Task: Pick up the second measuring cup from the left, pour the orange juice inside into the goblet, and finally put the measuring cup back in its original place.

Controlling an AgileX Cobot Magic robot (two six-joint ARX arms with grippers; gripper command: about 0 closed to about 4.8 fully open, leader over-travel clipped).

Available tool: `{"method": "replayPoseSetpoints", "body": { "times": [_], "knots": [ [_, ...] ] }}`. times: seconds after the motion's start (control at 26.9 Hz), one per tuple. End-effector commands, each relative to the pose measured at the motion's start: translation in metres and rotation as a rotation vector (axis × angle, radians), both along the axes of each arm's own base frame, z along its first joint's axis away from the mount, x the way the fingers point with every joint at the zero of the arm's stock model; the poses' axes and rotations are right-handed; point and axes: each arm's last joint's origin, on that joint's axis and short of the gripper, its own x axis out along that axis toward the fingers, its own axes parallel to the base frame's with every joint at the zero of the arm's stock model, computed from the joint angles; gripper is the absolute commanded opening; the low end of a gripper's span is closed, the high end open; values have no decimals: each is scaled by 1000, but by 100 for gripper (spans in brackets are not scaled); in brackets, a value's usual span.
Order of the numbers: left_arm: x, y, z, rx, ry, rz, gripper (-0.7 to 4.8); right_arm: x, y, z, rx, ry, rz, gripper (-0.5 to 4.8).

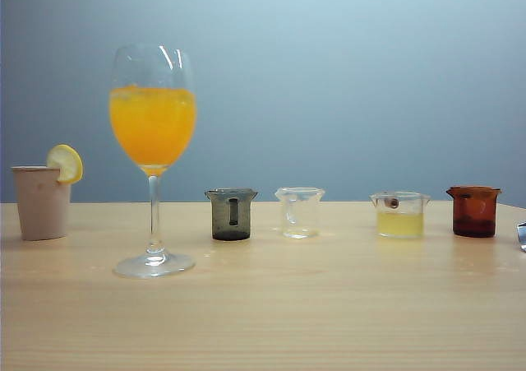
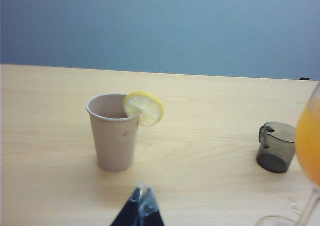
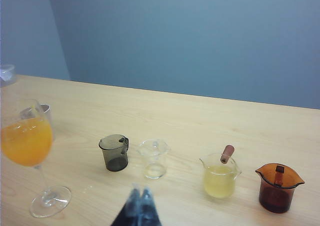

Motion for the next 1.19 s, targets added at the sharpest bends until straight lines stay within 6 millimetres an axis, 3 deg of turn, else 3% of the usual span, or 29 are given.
{"method": "replayPoseSetpoints", "body": {
  "times": [0.04,0.37,1.0,1.19],
  "knots": [
    [0,2,6,79,-65,54,-6,-1,0,2,8,-10,-2,-5],
    [0,5,7,62,-63,158,-6,-1,0,2,8,-11,-2,-5],
    [0,5,7,63,-61,161,-1,-1,0,2,8,-11,-2,-5],
    [0,5,7,63,-61,161,-1,1,-2,2,14,-11,-77,-5]
  ]
}}
